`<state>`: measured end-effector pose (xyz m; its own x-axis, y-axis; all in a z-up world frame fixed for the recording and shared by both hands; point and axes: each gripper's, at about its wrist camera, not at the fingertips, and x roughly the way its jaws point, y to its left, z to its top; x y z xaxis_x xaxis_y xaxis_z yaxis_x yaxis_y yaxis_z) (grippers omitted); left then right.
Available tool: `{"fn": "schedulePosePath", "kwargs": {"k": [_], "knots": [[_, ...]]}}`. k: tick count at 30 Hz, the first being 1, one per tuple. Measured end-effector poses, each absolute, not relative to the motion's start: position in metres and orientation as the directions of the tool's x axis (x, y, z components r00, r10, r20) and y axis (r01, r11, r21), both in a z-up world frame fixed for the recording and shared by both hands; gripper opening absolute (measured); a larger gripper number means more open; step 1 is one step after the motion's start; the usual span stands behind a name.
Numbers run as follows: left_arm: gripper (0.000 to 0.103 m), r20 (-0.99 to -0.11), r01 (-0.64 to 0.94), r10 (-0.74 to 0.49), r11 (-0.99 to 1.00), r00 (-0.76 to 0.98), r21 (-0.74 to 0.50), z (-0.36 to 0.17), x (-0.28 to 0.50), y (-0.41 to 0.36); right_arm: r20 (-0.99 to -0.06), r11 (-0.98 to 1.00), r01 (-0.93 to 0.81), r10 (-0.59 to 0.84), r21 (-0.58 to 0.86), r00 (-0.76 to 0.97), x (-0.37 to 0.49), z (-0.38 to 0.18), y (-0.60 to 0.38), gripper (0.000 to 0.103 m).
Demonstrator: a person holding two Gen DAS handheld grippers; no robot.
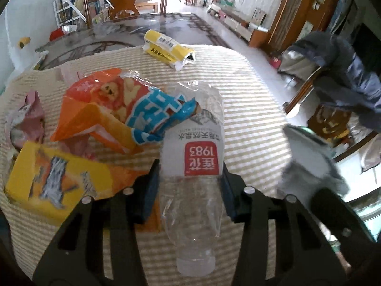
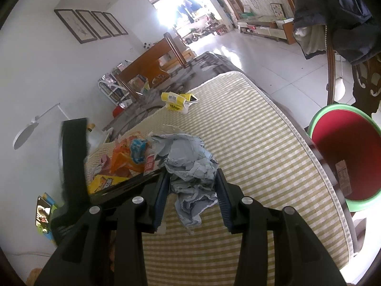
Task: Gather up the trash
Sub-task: 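Grasp the clear plastic water bottle with the left tool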
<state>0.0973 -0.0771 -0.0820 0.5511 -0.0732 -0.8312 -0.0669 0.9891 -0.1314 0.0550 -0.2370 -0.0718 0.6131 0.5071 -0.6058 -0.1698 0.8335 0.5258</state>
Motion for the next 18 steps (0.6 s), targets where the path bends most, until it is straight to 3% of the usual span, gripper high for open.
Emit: {"fn": "schedulePosePath", "kwargs": {"k": [6, 15, 18], "knots": [[0.045, -0.809, -0.063, -0.103, 0.983, 0.579, -0.17, -0.07, 0.079, -0.077, -0.607, 0.831, -0.168, 0.511, 0.531, 0.609, 0.054, -0.072, -0.237, 0.039], [0.045, -0.843, -0.013, -0.14, 0.985, 0.519, -0.171, -0.085, 0.066, -0.081, -0.607, 0.828, -0.169, 0.515, 0.535, 0.606, 0.054, -0.073, -0.236, 0.039], [0.05, -0.855, -0.021, -0.134, 0.986, 0.5, -0.167, -0.091, 0.069, -0.083, -0.607, 0.824, -0.17, 0.522, 0.54, 0.599, 0.054, -0.073, -0.235, 0.04]]}}
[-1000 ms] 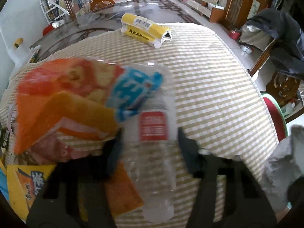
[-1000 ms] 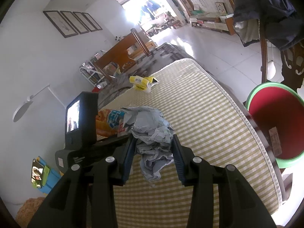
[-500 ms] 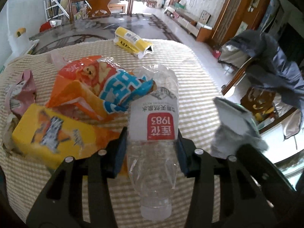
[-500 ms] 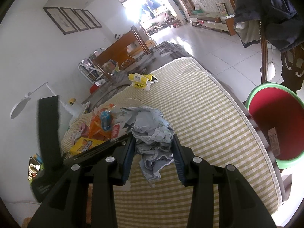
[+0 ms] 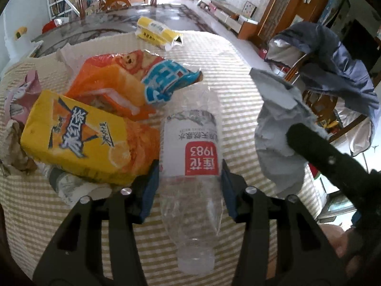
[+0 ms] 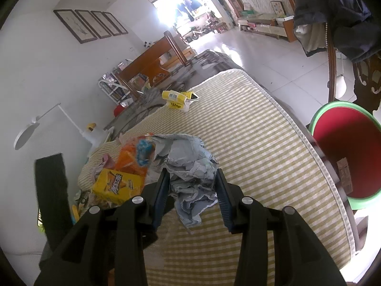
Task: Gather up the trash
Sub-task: 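Grasp the clear plastic water bottle with the left tool, then carry bottle and tissue to the red bucket and release both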
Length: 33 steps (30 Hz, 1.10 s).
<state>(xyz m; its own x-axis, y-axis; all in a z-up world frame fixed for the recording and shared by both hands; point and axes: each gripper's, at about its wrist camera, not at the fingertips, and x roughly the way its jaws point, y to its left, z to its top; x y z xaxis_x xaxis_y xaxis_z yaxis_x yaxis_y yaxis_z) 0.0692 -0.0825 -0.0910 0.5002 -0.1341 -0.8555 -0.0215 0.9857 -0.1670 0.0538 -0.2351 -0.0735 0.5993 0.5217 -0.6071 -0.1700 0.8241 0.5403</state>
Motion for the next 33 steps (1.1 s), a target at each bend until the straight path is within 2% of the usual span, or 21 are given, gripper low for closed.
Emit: {"fn": "schedulePosePath", "kwargs": {"k": [2, 8, 9, 11, 12, 23, 27, 30, 33], "knots": [[0.055, -0.853, -0.027, -0.133, 0.985, 0.504, -0.17, -0.091, 0.071, -0.083, -0.605, 0.821, -0.169, 0.525, 0.545, 0.599, 0.054, -0.074, -0.236, 0.04], [0.055, -0.86, -0.015, -0.114, 0.99, 0.498, -0.14, -0.094, 0.075, -0.088, -0.606, 0.818, -0.171, 0.53, 0.549, 0.593, 0.054, -0.074, -0.235, 0.04], [0.055, -0.859, -0.013, -0.112, 0.99, 0.5, -0.137, -0.096, 0.074, -0.089, -0.606, 0.819, -0.173, 0.531, 0.548, 0.592, 0.054, -0.074, -0.235, 0.04], [0.046, -0.857, -0.012, -0.091, 0.994, 0.507, -0.112, -0.096, 0.071, -0.091, -0.609, 0.82, -0.177, 0.531, 0.544, 0.589, 0.054, -0.074, -0.234, 0.04], [0.045, -0.857, -0.013, -0.087, 0.994, 0.507, -0.108, -0.096, 0.069, -0.091, -0.611, 0.822, -0.18, 0.53, 0.541, 0.588, 0.054, -0.074, -0.232, 0.039], [0.044, -0.793, -0.087, -0.096, 0.979, 0.601, -0.185, -0.065, 0.042, -0.076, -0.558, 0.791, -0.199, 0.561, 0.578, 0.612, 0.047, -0.06, -0.247, 0.037], [0.044, -0.757, -0.051, -0.11, 0.981, 0.645, -0.186, -0.039, 0.039, -0.086, -0.503, 0.758, -0.227, 0.593, 0.611, 0.629, 0.037, -0.04, -0.268, 0.037], [0.044, -0.727, -0.006, -0.117, 0.986, 0.677, -0.164, -0.02, 0.038, -0.1, -0.473, 0.768, -0.217, 0.563, 0.603, 0.678, 0.03, -0.024, -0.295, 0.037], [0.044, -0.7, 0.065, -0.158, 0.985, 0.696, -0.157, -0.008, 0.044, -0.119, -0.481, 0.799, -0.162, 0.496, 0.579, 0.723, 0.023, -0.019, -0.328, 0.037]]}}
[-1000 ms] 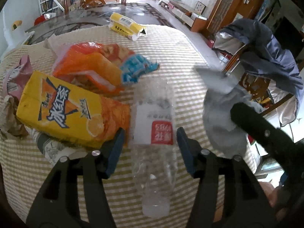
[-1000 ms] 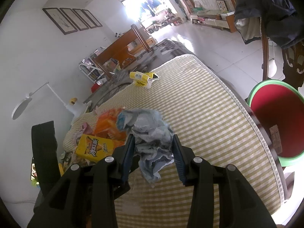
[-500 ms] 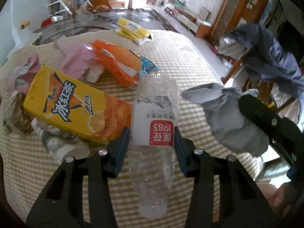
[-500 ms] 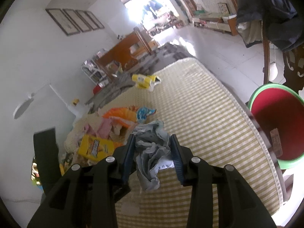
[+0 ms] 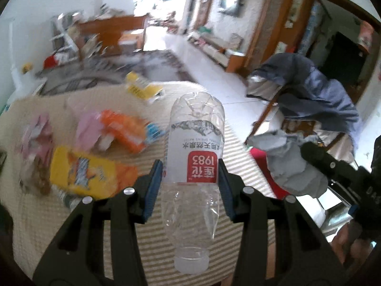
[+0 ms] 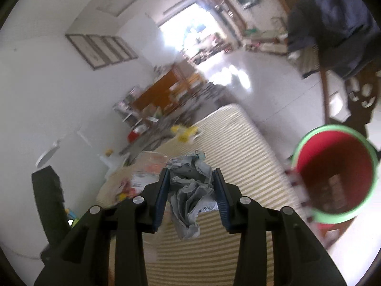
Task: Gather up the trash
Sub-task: 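Carry bottle and tissue to the red bucket and release both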
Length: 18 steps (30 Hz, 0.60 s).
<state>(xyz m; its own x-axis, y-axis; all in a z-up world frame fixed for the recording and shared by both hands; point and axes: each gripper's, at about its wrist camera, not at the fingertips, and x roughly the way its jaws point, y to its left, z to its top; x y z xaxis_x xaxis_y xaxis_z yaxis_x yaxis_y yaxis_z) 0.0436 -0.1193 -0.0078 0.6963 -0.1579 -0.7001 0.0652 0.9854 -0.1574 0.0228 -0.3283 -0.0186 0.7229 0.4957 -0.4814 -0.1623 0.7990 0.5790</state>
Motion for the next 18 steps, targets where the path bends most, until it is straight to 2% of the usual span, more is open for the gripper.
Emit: {"fn": "schedulePosePath", "kwargs": {"k": [3, 9, 18], "knots": [[0.044, -0.689, 0.138, -0.188, 0.982, 0.7, -0.128, 0.001, 0.054, -0.142, -0.502, 0.817, -0.085, 0.429, 0.57, 0.751, 0.019, -0.026, -0.36, 0.037], [0.044, -0.67, 0.275, -0.299, 0.95, 0.679, -0.146, 0.007, 0.077, -0.191, -0.541, 0.809, 0.055, 0.339, 0.586, 0.77, 0.018, -0.049, -0.411, 0.037], [0.044, -0.707, 0.431, -0.396, 0.891, 0.586, -0.142, -0.016, 0.111, -0.268, -0.593, 0.789, 0.176, 0.274, 0.588, 0.757, 0.019, -0.083, -0.451, 0.037]]}}
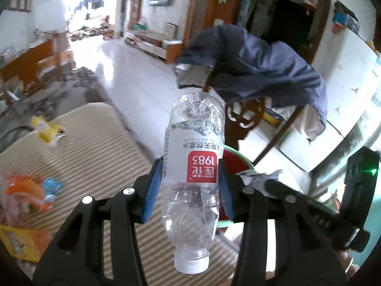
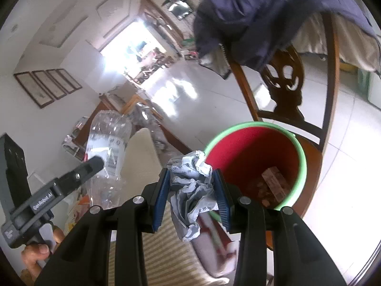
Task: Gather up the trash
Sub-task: 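Carry bottle and tissue to the red bucket and release both, then grasp the pink wrapper with the right tool while the left tool approaches crumpled newspaper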
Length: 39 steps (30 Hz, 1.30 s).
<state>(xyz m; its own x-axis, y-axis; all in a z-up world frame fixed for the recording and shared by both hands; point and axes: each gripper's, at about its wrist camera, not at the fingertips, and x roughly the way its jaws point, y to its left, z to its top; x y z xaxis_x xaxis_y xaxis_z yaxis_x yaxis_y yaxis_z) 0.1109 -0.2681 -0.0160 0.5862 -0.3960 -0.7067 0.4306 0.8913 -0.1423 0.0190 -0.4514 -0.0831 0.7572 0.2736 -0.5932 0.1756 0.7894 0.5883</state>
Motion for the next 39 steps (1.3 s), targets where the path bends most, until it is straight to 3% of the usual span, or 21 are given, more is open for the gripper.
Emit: {"fn": "schedulePosePath", "kwargs": {"k": [5, 7, 11, 23, 29, 36, 39], "knots": [[0.045, -0.731, 0.505, -0.408, 0.857, 0.546, -0.101, -0.032, 0.114, -0.307, -0.589, 0.765, 0.211, 0.257, 0.608, 0.766, 0.017, -0.093, -0.465, 0.043], [0.056, -0.73, 0.521, -0.407, 0.85, 0.55, -0.081, -0.034, 0.111, -0.316, -0.589, 0.759, 0.229, 0.24, 0.609, 0.772, 0.015, -0.096, -0.468, 0.055], [0.063, -0.71, 0.541, -0.404, 0.84, 0.577, -0.038, -0.033, 0.101, -0.324, -0.596, 0.757, 0.238, 0.238, 0.608, 0.767, 0.014, -0.098, -0.471, 0.055], [0.067, -0.702, 0.472, -0.33, 0.882, 0.631, 0.009, -0.026, 0.078, -0.28, -0.577, 0.767, 0.192, 0.267, 0.612, 0.772, 0.011, -0.076, -0.457, 0.055], [0.07, -0.7, 0.3, -0.208, 0.954, 0.684, 0.01, -0.016, 0.057, -0.186, -0.559, 0.801, 0.083, 0.334, 0.592, 0.759, 0.015, -0.053, -0.413, 0.057], [0.07, -0.717, -0.144, 0.074, 0.989, 0.693, -0.038, -0.011, 0.04, -0.013, -0.525, 0.803, -0.138, 0.498, 0.58, 0.691, 0.016, -0.031, -0.324, 0.064], [0.07, -0.733, -0.329, 0.181, 0.942, 0.656, -0.061, -0.017, 0.029, 0.055, -0.557, 0.81, -0.204, 0.538, 0.55, 0.633, 0.018, -0.04, -0.287, 0.064]]}}
